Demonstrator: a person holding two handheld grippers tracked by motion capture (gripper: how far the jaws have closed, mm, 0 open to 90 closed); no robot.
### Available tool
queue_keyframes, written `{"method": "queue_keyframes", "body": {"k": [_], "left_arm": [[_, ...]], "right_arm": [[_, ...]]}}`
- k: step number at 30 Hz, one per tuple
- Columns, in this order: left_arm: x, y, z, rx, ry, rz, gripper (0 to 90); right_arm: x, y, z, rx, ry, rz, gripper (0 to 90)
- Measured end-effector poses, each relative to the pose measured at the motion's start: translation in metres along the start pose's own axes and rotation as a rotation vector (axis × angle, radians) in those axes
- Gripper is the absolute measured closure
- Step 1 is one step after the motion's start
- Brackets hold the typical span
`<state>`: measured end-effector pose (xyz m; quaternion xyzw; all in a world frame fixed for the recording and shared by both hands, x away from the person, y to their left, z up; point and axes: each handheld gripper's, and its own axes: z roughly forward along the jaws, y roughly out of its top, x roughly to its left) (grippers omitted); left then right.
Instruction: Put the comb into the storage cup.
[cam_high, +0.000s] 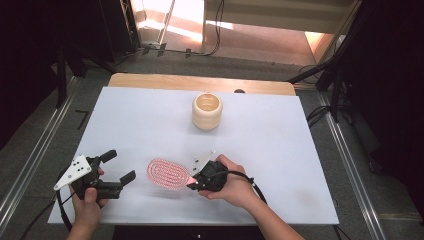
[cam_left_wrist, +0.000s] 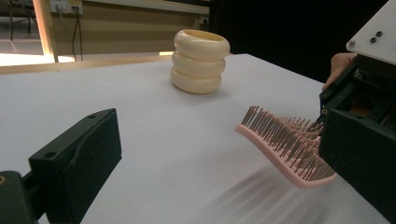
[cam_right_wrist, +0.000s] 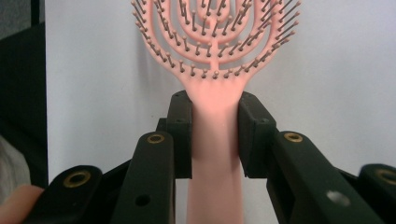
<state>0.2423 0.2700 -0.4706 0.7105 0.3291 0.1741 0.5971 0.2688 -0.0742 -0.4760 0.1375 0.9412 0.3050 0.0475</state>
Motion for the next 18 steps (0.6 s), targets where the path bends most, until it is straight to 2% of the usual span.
{"method": "queue_keyframes", "body": {"k": [8,9,11,18], "left_arm": [[-0.003,0.002,0.003,0.001,-0.004,0.004,0.0],[-0.004,0.002,0.004,0.003,0.000,0.010,0.0],[-0.007,0.003,0.005,0.014,0.003,0.031,0.0],[-0.014,0.005,0.011,0.017,-0.015,0.042,0.0]], "right_arm": [[0.000,-0.007,-0.006,-0.073,-0.017,0.017,67.6],[0.000,-0.008,-0.007,-0.081,-0.014,0.031,67.6],[-0.001,-0.010,-0.008,-0.101,-0.018,0.026,67.6],[-0.001,-0.016,-0.014,-0.160,-0.035,0.044,67.6]]}}
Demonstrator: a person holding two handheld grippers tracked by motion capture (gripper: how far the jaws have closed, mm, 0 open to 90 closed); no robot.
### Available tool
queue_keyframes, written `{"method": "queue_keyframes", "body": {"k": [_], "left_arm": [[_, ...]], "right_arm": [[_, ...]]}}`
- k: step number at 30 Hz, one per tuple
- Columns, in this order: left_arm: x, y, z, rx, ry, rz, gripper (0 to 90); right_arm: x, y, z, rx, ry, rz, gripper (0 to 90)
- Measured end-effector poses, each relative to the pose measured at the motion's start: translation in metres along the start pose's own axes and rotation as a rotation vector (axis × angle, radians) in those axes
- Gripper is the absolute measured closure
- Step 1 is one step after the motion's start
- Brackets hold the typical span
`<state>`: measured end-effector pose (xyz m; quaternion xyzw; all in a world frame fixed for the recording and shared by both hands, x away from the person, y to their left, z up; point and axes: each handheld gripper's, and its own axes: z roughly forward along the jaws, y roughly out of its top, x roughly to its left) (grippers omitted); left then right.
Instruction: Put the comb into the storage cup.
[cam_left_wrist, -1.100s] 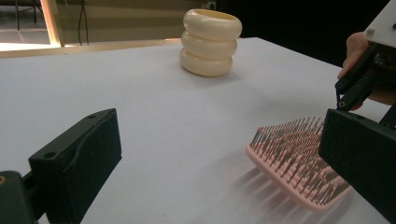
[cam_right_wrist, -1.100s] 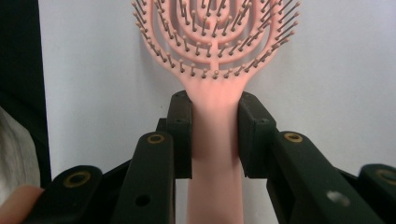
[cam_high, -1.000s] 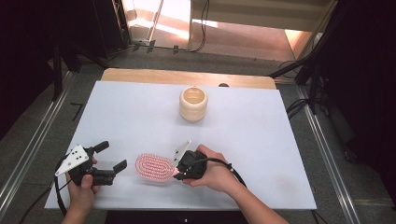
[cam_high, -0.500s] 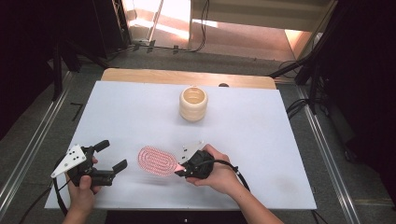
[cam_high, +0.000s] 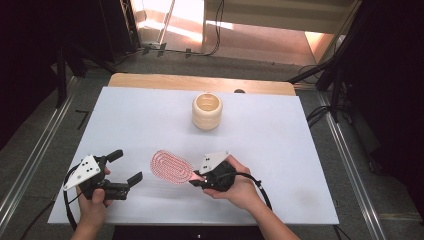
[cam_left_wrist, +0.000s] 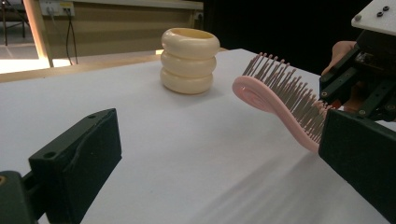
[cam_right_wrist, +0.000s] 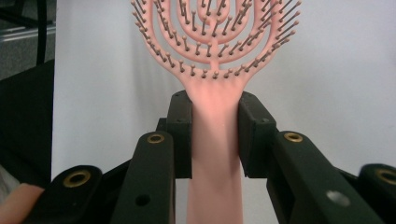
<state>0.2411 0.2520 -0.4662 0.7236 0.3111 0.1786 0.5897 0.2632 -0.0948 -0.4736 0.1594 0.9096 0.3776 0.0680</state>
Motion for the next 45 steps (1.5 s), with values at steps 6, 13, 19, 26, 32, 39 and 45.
{"method": "queue_keyframes", "body": {"k": [6,13,19,26,32,39,45], "left_arm": [[-0.004,0.004,0.004,0.004,0.006,0.014,0.0],[-0.007,0.011,0.007,-0.002,-0.002,0.022,0.0],[-0.010,0.023,0.007,-0.039,-0.032,-0.004,0.0],[-0.016,0.035,0.011,-0.040,-0.051,0.002,0.0],[-0.020,0.038,0.021,-0.030,-0.075,0.004,0.0],[-0.029,0.046,0.032,-0.035,-0.105,0.007,0.0],[-0.035,0.053,0.042,-0.036,-0.127,0.007,0.0]], "right_arm": [[0.000,-0.004,-0.006,-0.032,-0.023,0.013,67.7],[-0.002,-0.006,-0.012,-0.061,-0.030,0.029,67.7],[-0.004,-0.007,-0.018,-0.081,-0.049,0.037,67.7],[-0.008,-0.010,-0.031,-0.125,-0.077,0.066,67.7],[-0.011,-0.013,-0.038,-0.154,-0.100,0.080,67.7],[-0.013,-0.015,-0.043,-0.184,-0.128,0.098,67.7],[-0.012,-0.016,-0.043,-0.210,-0.158,0.116,67.7]]}}
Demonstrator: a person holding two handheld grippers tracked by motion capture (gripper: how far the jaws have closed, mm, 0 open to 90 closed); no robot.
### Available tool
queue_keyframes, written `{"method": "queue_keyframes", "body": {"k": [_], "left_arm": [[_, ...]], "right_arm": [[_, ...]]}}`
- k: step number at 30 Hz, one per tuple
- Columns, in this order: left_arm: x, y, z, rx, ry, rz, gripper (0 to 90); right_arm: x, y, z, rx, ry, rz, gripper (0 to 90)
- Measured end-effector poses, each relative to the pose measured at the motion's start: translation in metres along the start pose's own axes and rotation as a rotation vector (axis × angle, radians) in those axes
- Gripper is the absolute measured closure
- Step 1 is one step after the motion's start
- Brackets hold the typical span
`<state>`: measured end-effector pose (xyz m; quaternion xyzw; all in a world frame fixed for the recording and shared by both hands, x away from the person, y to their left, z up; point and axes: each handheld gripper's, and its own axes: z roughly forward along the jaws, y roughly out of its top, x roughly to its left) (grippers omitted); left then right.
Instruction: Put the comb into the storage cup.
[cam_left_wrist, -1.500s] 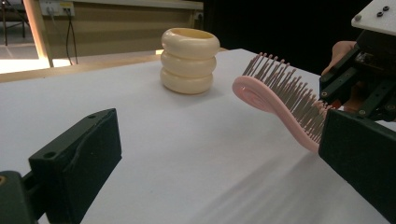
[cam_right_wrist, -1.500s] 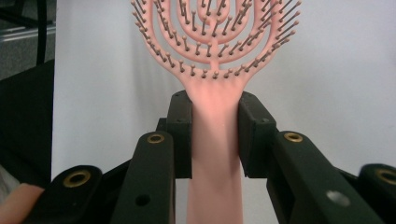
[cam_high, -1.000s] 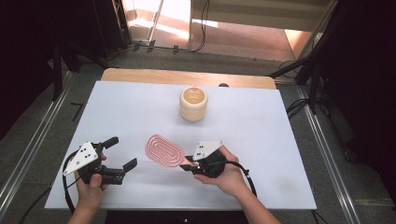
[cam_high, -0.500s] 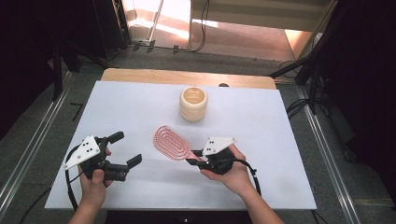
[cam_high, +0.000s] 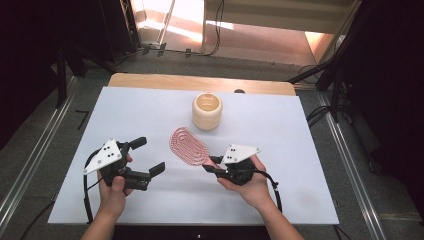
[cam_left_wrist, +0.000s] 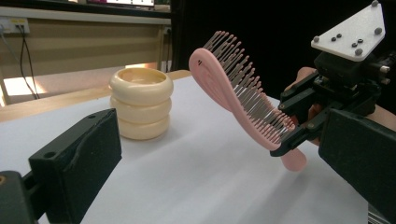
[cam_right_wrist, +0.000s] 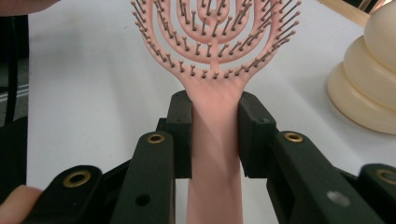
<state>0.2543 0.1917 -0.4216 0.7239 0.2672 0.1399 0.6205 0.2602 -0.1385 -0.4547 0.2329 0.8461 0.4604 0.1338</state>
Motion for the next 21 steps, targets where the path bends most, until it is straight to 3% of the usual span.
{"method": "queue_keyframes", "body": {"k": [21], "left_arm": [[-0.015,0.012,0.034,0.007,-0.045,-0.009,0.0]], "right_arm": [[0.004,-0.001,0.001,-0.049,-0.036,0.003,67.6]]}}
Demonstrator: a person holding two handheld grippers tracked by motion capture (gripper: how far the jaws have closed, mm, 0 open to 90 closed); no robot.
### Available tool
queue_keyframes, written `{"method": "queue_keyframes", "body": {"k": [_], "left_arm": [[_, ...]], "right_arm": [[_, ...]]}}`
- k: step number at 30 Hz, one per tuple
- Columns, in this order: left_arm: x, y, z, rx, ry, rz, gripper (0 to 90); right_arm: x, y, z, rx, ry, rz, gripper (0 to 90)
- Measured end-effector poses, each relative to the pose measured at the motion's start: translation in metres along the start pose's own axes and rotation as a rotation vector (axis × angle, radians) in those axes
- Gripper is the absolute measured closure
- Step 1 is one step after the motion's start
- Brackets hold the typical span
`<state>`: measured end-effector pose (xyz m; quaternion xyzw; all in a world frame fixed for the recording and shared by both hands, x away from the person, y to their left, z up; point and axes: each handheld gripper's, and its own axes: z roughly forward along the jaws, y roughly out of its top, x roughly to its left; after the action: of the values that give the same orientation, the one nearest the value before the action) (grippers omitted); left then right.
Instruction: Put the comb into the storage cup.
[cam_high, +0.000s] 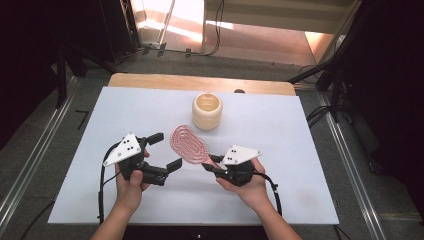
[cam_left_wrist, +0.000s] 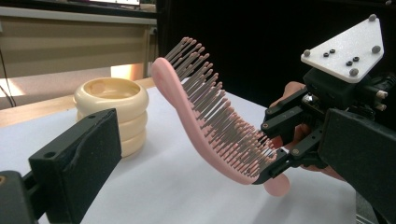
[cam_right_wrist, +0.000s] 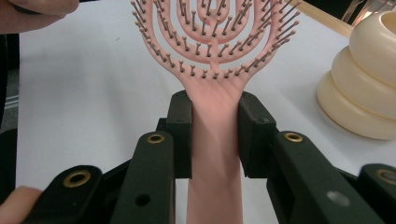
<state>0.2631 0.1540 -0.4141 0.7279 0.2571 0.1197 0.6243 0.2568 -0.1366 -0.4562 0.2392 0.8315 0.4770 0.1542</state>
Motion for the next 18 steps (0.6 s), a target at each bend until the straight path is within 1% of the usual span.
{"method": "queue_keyframes", "body": {"k": [6,8,9,10,13,16,18], "left_arm": [[-0.002,0.002,0.008,0.003,-0.013,-0.016,0.0],[-0.003,0.002,0.011,0.007,-0.012,-0.028,0.0],[-0.003,0.003,0.012,0.009,-0.013,-0.035,0.0],[-0.003,0.003,0.013,0.009,-0.012,-0.044,0.0],[-0.002,0.003,0.018,0.022,-0.021,-0.068,0.0],[-0.003,0.003,0.021,0.037,-0.019,-0.079,0.0],[-0.004,0.003,0.023,0.040,-0.005,-0.086,2.6]], "right_arm": [[0.000,0.000,-0.001,-0.009,-0.002,0.001,67.6],[0.001,0.000,-0.002,-0.015,-0.005,0.005,67.6],[0.001,0.000,-0.001,-0.015,-0.002,0.002,67.6],[0.001,0.000,-0.001,-0.015,-0.009,-0.006,67.6],[0.002,0.000,-0.001,-0.019,-0.010,-0.005,67.6],[0.003,0.001,-0.001,-0.024,-0.014,-0.007,67.6],[0.003,0.001,-0.001,-0.024,-0.017,-0.010,67.7]]}}
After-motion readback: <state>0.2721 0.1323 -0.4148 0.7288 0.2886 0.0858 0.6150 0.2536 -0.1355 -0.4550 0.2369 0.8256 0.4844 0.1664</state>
